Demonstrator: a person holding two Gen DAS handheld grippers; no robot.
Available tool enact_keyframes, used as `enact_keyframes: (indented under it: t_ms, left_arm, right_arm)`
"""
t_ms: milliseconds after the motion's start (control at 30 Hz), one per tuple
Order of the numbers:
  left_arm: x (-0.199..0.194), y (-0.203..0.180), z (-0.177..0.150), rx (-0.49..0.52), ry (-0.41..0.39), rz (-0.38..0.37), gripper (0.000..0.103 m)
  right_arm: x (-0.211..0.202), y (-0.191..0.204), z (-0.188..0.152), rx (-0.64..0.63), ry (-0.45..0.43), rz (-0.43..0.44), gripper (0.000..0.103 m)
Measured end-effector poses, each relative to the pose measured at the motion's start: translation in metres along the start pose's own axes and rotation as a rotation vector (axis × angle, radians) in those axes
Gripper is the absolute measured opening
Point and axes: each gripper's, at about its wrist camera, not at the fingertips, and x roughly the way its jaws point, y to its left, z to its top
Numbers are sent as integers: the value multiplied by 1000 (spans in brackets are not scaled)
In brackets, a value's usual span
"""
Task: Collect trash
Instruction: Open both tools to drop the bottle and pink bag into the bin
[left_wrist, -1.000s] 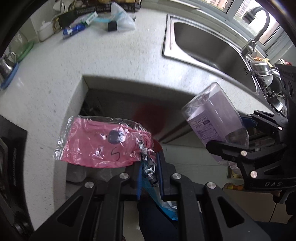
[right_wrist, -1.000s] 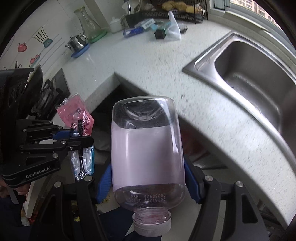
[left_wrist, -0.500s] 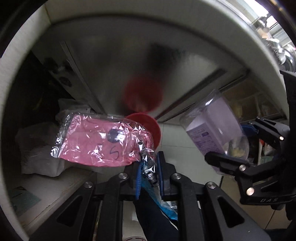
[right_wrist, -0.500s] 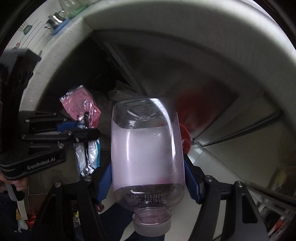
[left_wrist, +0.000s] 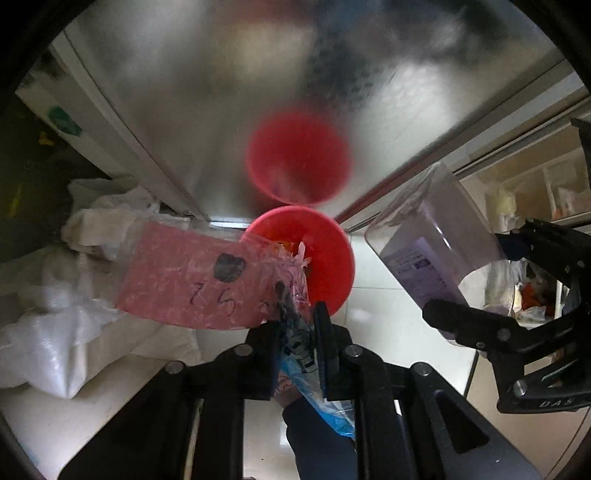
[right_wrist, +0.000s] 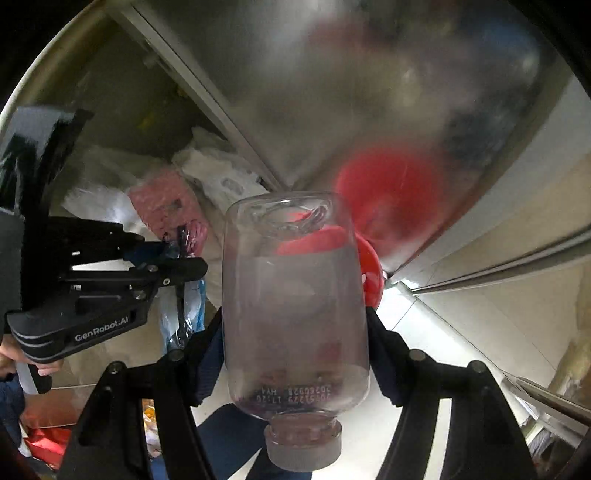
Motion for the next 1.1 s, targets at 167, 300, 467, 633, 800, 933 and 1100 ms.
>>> enact_keyframes:
  t_ms: [167,300,467,633,800,933,1100]
  left_arm:
    - [55,10,-1,33,19,10,13]
    - [100,24,-1,15,40,8,13]
    - [138,35,-1,12,55,3,13]
    - [166,35,3,7,43,-21,13]
    - [181,37,7,-2,47,-29,23]
    - [182,39,8,-25,45,-45,33]
    - [176,35,5,-19,45,-33,51]
  right_arm:
    - [55,-10,-4,-1,15,0,66]
    - [99,-17,-4,23,37,-5,66]
    - [136,-25,-2,35,63,-11,66]
    - [152,-28,-6,11,67,-13,66]
    - [159,-38,-11,31,71,-18,67]
    - [149,-47,-20,25,71,-20,67]
    - [140,-47,-26,8,77,-39,67]
